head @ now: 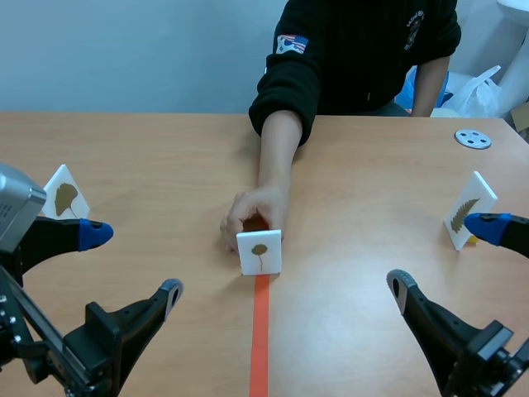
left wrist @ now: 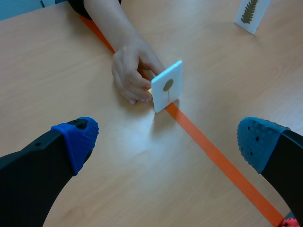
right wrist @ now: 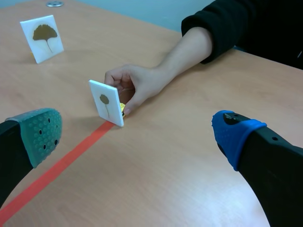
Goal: Sort the leaf by its shape. The table is split by an orange tape line. A compound leaf with several leaflets goes to the left side, a simple leaf with one blade goes to the right side. Return to the home posture when a red brick is placed on the table.
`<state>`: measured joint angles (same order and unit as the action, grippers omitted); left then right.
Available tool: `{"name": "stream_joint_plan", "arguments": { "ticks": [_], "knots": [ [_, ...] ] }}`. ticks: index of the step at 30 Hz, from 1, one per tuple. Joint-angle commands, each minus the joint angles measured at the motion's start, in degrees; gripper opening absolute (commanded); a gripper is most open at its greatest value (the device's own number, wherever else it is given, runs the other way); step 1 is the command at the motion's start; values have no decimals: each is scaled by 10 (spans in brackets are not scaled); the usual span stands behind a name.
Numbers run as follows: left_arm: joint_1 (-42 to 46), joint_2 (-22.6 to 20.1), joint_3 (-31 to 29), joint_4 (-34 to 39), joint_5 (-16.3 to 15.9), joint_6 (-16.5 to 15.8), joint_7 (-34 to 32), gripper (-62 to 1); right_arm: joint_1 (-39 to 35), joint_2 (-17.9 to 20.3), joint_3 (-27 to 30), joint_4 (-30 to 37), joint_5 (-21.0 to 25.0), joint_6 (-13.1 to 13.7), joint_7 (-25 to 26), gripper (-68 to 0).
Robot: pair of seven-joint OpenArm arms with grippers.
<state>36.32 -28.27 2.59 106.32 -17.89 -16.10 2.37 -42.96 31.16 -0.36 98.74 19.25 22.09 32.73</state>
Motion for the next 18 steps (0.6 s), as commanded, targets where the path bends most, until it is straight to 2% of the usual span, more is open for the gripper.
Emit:
{"name": "stream_joint_plan", "arguments": {
  "ticks": [1, 7, 9, 11, 13, 18],
  "knots": [
    [-2, -4, -2, 1, -5, 1, -8, 14, -1, 9, 11, 9, 4, 0, 10, 4],
    [-2, -3, -1, 0, -4, 0, -8, 14, 0, 9, 26, 9, 4, 0, 11, 4],
    [-6, -3, 0, -8, 6, -5, -8, 14, 0, 9, 27, 9, 4, 0, 11, 4],
    [-15, -3, 3, -22, 15, -17, -8, 14, 0, 9, 27, 9, 4, 0, 10, 4],
    [-28, -3, 8, -41, 15, -19, -9, 14, 0, 9, 27, 9, 4, 0, 11, 4],
    [-70, -3, 28, -99, 16, -52, -18, 14, 0, 9, 27, 9, 4, 0, 11, 4]
  ]
}}
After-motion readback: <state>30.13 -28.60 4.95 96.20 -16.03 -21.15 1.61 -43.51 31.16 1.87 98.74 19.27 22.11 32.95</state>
